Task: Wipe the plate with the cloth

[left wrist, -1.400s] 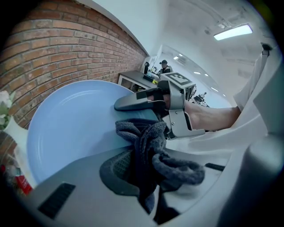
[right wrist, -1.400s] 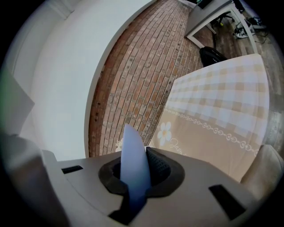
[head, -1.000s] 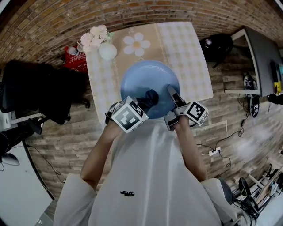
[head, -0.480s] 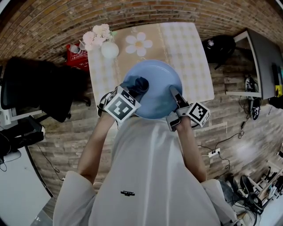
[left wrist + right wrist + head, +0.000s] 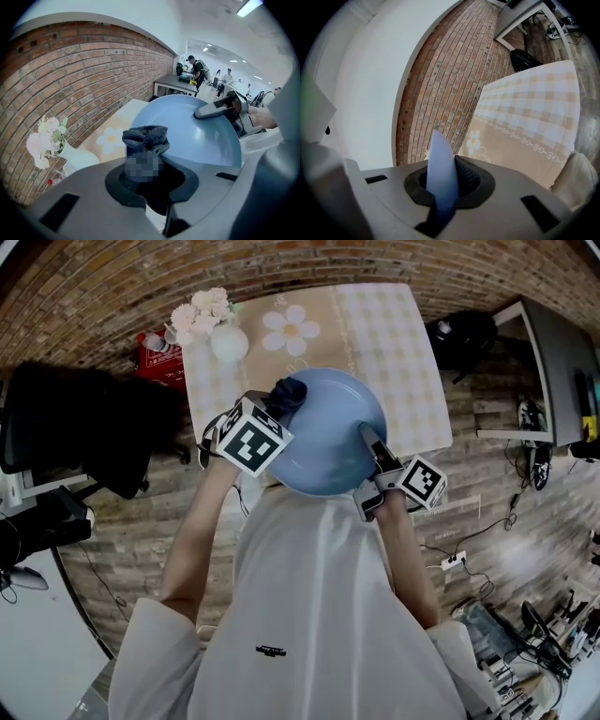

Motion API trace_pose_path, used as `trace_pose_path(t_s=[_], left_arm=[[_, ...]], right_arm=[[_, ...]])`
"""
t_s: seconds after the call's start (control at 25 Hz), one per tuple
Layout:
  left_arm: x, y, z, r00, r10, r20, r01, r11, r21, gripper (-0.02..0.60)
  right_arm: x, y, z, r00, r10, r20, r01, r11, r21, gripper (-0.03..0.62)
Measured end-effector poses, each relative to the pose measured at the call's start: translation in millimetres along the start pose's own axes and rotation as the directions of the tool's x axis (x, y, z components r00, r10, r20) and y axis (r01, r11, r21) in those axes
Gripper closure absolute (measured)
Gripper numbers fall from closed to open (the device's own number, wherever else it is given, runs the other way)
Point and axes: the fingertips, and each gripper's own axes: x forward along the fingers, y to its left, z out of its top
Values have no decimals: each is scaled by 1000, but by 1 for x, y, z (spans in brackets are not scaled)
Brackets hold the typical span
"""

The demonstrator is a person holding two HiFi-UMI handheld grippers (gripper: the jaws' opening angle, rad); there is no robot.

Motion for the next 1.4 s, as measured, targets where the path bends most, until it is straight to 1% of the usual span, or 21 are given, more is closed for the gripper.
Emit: trace_pose_path(t_s=[0.36, 0.52, 0.8, 0.92, 1.16, 1.4], left_arm=[[3, 7, 23, 999, 37, 27, -38, 999, 14, 520], [4, 2, 37, 998, 42, 48, -43, 999, 29, 520], [8, -12, 53, 995, -11, 97, 9, 1000, 22, 520], [10, -19, 53, 994, -12, 108, 9, 1000, 29, 520], [8, -38, 55, 991, -50, 126, 48, 999, 23, 520], [9, -66, 55, 984, -115, 138, 114, 993, 18, 520]], right_arm=[[-3, 2, -5, 1000, -28, 8, 28, 1000, 0, 536], [-1, 8, -7, 1000, -19, -2, 19, 1000, -10, 536], [8, 11, -14, 1000, -24, -12, 24, 1000, -6, 536], [11, 12, -13, 1000, -19, -15, 19, 1000, -10, 536], [15, 11, -16, 999, -36, -23, 36, 999, -3, 534], [19, 8, -14, 999, -46, -22, 46, 999, 1, 536]])
